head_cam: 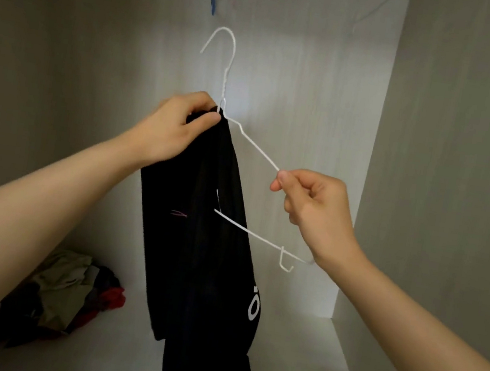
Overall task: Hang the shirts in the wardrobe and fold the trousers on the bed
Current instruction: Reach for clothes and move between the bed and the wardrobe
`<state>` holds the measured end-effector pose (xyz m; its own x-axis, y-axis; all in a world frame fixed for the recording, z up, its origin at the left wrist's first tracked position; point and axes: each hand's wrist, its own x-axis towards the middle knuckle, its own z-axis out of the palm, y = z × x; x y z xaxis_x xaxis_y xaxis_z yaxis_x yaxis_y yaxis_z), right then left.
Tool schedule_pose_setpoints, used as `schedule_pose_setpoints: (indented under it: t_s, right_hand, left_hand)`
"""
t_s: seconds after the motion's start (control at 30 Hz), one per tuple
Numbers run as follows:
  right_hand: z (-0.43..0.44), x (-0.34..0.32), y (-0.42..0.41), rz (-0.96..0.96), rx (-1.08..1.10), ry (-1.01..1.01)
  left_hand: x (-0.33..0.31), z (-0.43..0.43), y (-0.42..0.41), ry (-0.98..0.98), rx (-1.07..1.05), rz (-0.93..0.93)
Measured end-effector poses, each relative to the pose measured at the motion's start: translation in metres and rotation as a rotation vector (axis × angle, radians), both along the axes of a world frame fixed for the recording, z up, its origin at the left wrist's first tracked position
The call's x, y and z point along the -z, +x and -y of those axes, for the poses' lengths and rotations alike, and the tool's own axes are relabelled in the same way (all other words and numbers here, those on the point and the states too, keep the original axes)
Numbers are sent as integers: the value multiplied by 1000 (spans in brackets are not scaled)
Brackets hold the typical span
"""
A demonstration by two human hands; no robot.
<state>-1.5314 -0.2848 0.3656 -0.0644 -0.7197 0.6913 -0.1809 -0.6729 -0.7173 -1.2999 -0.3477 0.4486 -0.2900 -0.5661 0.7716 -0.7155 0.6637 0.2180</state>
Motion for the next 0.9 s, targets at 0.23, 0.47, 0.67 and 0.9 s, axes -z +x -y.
schedule_pose_setpoints:
  t_s: [0.23,0.47,0.67,0.9]
  right_hand:
    - [21,4,-20,-592,604,35]
    - [5,12,16,-583,754,-227]
    - [2,10,58,-655,474,-162]
    - [15,7,76,-263,198,147]
  left_hand:
    - [17,4,-6,127,63,-139]
    - [18,5,-14,64,-82,-159]
    - [14,3,-34,73,-48,-156]
    - [8,4,-38,98,-37,-237]
